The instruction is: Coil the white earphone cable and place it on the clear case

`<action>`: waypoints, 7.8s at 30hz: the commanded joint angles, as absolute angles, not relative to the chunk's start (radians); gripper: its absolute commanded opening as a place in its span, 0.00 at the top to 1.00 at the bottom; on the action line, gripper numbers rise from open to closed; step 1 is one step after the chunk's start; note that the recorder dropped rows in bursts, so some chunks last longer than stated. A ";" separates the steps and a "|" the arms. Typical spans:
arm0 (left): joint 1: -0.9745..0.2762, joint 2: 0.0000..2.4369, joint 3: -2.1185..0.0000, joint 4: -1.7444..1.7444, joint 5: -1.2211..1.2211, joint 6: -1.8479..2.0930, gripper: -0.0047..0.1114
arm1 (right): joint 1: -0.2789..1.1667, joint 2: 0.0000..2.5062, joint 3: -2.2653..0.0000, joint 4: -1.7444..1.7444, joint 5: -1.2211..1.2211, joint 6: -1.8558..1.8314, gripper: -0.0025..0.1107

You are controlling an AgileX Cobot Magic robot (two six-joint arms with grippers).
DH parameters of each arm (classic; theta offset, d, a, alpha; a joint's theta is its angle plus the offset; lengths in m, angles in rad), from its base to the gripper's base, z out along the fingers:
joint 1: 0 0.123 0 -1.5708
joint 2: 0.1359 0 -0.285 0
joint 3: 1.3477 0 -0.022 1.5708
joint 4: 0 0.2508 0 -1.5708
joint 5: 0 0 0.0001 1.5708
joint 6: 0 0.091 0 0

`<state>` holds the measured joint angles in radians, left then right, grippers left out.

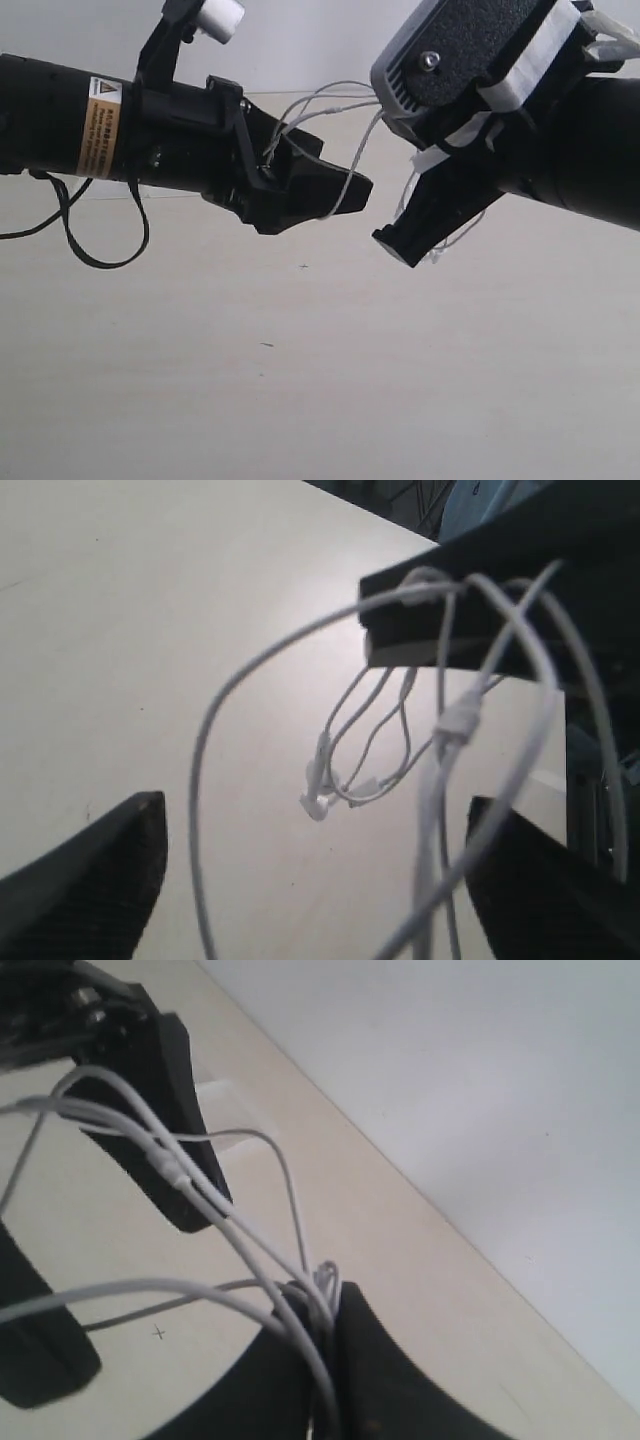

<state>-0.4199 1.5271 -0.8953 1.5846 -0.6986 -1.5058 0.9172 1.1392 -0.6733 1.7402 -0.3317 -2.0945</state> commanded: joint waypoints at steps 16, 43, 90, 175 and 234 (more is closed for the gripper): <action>-0.419 1.313 -0.894 1.660 -0.703 -1.579 0.29 | 0.918 1.132 -0.617 1.744 -0.430 -2.108 0.98; -0.417 0.412 -0.448 1.739 -0.483 -1.735 0.96 | 0.758 1.525 -0.926 1.744 -0.165 -2.071 0.98; -0.417 0.000 -0.137 1.704 0.145 -1.835 0.96 | 0.739 2.388 -2.355 0.186 0.743 -0.550 0.98; -0.417 0.000 -0.114 1.686 0.197 -1.833 0.96 | 0.689 2.806 -2.392 0.412 0.125 -0.758 0.98; -0.417 0.000 -0.114 1.686 0.144 -1.833 0.96 | 0.689 2.772 -2.392 0.493 0.096 -0.390 0.75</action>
